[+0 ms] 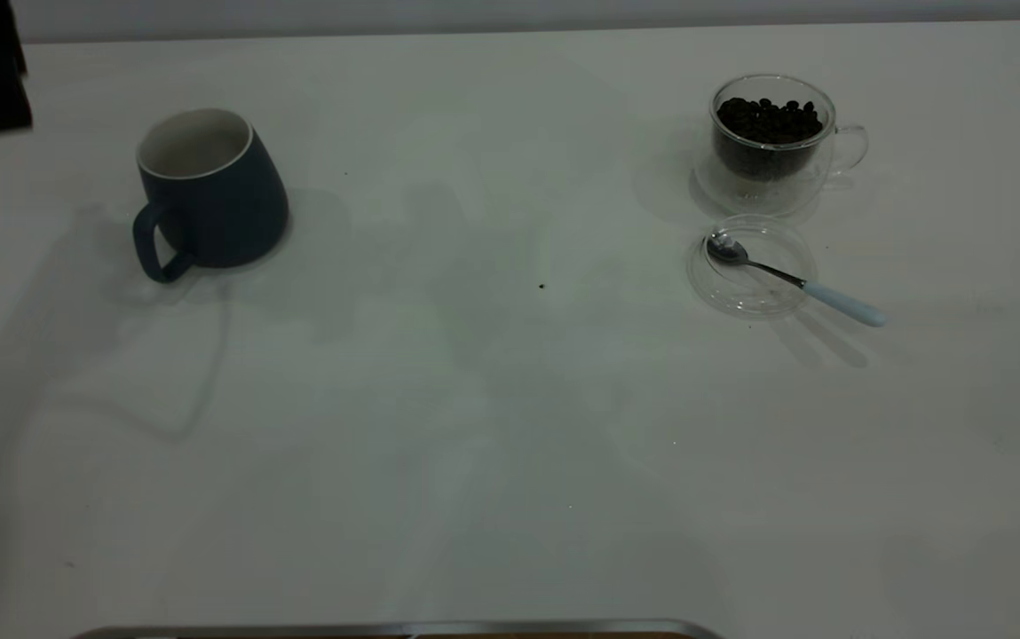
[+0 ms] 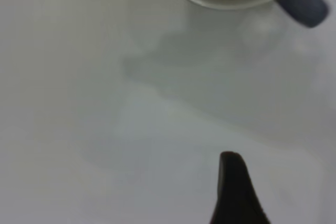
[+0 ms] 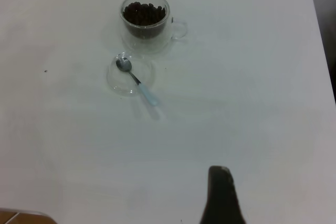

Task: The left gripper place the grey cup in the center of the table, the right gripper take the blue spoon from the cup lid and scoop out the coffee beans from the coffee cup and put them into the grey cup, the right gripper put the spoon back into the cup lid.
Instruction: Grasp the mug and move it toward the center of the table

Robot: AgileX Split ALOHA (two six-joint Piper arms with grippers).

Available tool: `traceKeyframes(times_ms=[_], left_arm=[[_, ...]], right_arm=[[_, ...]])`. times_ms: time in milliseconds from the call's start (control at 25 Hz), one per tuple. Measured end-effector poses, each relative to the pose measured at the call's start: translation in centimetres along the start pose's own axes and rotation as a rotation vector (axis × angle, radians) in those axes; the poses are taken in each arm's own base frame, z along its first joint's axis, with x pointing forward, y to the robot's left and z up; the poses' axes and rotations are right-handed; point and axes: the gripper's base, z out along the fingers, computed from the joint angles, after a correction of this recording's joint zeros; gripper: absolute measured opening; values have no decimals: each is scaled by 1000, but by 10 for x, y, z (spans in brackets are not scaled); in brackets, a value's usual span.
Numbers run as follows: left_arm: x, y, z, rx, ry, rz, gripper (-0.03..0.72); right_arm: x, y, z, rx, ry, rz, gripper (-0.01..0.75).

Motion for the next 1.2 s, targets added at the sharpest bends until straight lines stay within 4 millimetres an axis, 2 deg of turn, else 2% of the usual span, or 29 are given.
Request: traceKeyframes(times_ms=[240,600,840,1200], left_arm=[[-8,5,41,-40,4,59,538],[-26,2,72,-83,-18,163,538],[-46,-5,78,-113,-40,236,534],[-106,-41,71,-133,-88,341,498]], right_arm=[[0,0,0,0,0,0,575],[0,0,0,0,0,0,575],[0,0,0,0,0,0,575],[0,0,0,0,0,0,575]])
